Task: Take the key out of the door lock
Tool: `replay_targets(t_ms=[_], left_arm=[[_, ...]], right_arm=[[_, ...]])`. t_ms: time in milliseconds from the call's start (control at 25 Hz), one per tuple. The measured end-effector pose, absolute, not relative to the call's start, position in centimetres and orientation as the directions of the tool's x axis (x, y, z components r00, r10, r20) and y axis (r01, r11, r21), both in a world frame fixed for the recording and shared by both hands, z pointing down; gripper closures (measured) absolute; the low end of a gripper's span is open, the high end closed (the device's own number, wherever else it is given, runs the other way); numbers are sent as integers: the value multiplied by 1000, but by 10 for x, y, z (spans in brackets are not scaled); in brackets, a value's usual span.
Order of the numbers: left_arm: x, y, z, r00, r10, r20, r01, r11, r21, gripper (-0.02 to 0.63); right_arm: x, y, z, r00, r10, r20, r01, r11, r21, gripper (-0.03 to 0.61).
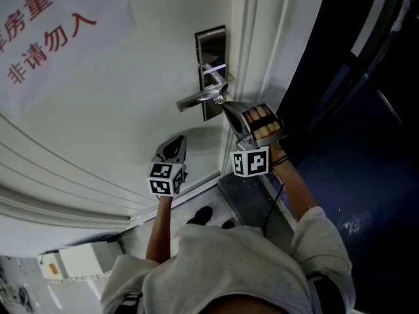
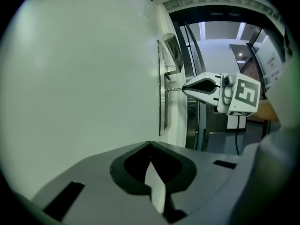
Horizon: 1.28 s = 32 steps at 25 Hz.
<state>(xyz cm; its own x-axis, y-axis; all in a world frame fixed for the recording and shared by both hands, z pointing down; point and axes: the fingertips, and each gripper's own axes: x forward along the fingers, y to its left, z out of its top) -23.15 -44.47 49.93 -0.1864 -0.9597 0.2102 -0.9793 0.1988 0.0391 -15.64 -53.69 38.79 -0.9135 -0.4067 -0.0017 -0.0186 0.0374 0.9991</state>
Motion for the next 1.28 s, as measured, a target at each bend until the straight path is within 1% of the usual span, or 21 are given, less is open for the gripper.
replay_targets(t_ms=[120, 240, 280, 320, 360, 440, 480, 640, 720, 920, 1160, 1280], left_arm=[[-231, -446, 501, -186, -960, 211, -979, 199, 45, 595], [-232, -446, 503, -187, -959, 215, -978, 202, 52, 595], [-232, -446, 503, -187, -958, 215, -978, 203, 53, 595], [-232, -446, 504, -187, -958, 215, -978, 203, 54, 595], [-233, -447, 504, -186, -959, 215, -978, 202, 54, 595], [-232, -448, 504, -184, -959, 214, -979, 199, 53, 595], [-232, -449, 504, -183, -960, 213, -979, 198, 52, 595], [-232, -449, 502, -185, -960, 208, -979, 198, 44, 595], [-233, -448, 502, -189, -960, 209, -978, 202, 45, 595], [-238, -444, 503, -198, -957, 214, -977, 211, 42, 595], [-240, -443, 504, -206, -954, 217, -975, 220, 42, 595], [-240, -443, 505, -204, -954, 219, -975, 218, 46, 595]], right_arm=[[-158, -536, 389, -921, -391, -5, -17, 28, 999, 554], [-158, -536, 393, -927, -375, 20, -9, 73, 997, 552], [-159, -537, 394, -927, -374, 29, 0, 77, 997, 531], [-159, -538, 395, -926, -377, 36, 8, 74, 997, 479], [-160, -538, 396, -924, -381, 40, 15, 70, 997, 448], [-162, -539, 395, -923, -383, 40, 17, 61, 998, 418], [-164, -539, 395, -923, -384, 36, 16, 54, 998, 416], [-171, -539, 391, -924, -383, 14, 8, 17, 1000, 420], [-175, -541, 391, -924, -383, 6, 7, 0, 1000, 456], [-181, -543, 388, -928, -374, -10, -2, -23, 1000, 508], [-185, -545, 390, -926, -376, -17, -5, -32, 999, 545], [-186, -544, 390, -924, -381, -24, -10, -39, 999, 546]])
